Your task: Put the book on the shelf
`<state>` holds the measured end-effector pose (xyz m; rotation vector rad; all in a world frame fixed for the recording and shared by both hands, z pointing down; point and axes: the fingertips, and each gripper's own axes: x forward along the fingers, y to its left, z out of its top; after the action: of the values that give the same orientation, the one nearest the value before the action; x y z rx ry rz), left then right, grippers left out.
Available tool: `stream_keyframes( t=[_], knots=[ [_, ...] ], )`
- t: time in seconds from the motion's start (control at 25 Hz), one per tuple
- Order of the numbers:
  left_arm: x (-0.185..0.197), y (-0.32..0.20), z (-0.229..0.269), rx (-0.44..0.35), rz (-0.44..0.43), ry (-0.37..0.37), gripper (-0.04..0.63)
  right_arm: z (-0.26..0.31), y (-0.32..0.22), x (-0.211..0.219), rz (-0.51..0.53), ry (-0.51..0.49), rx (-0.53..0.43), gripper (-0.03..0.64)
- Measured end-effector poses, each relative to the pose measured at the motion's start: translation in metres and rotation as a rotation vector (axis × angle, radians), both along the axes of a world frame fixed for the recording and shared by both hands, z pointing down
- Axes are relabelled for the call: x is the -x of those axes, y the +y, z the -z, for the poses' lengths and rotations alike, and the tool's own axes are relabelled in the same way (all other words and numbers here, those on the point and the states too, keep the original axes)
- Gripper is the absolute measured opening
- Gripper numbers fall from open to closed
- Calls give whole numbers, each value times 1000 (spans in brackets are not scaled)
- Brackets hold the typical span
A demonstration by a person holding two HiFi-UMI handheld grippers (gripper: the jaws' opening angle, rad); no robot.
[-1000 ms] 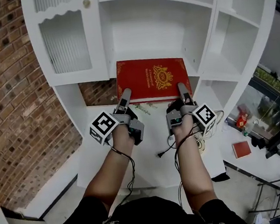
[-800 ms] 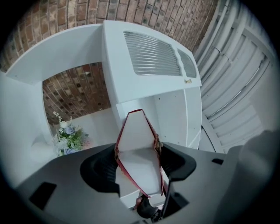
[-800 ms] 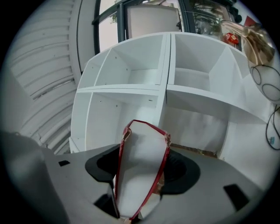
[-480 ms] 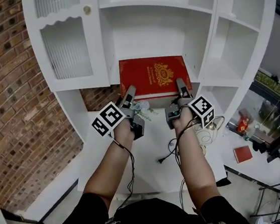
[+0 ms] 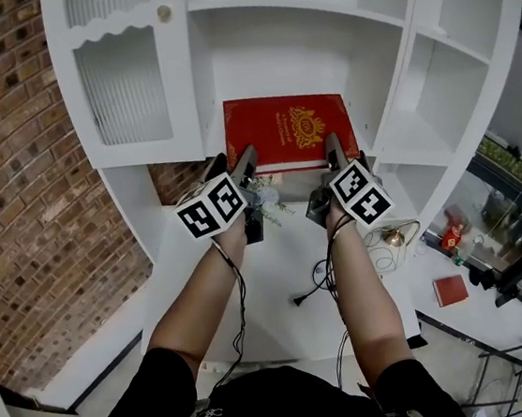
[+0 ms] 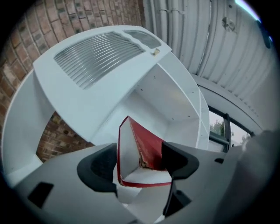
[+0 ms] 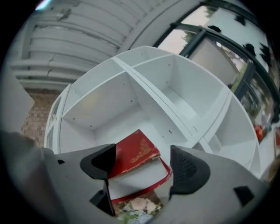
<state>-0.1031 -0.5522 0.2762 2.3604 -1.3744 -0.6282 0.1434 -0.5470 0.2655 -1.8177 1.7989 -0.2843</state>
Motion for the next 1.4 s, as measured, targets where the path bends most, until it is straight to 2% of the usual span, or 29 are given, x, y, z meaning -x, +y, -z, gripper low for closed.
stream_keyframes(
  t=[0.16,0.32,0.36,0.48,0.56,0.64,0.84,1.4],
  knots=[
    [0,-3,11,-92,68,-146,329,16,3,5,-120,285,-37,393],
    [1,-1,23,-195,162,-321,328,30,8,13,-209,502,-79,384],
    [0,0,26,-217,186,-363,328,32,9,15,-231,545,-85,366],
    [-3,0,30,-270,227,-456,317,39,12,17,-299,637,-94,223],
    [-5,1,31,-293,237,-491,238,40,13,18,-319,656,-98,145],
    [-6,1,32,-301,242,-504,235,40,12,17,-326,655,-103,135],
    [-5,-6,37,-307,240,-521,233,43,8,13,-346,681,-94,51],
    [-11,-40,51,-221,218,-505,221,57,-23,9,-241,716,-18,17]
  ],
)
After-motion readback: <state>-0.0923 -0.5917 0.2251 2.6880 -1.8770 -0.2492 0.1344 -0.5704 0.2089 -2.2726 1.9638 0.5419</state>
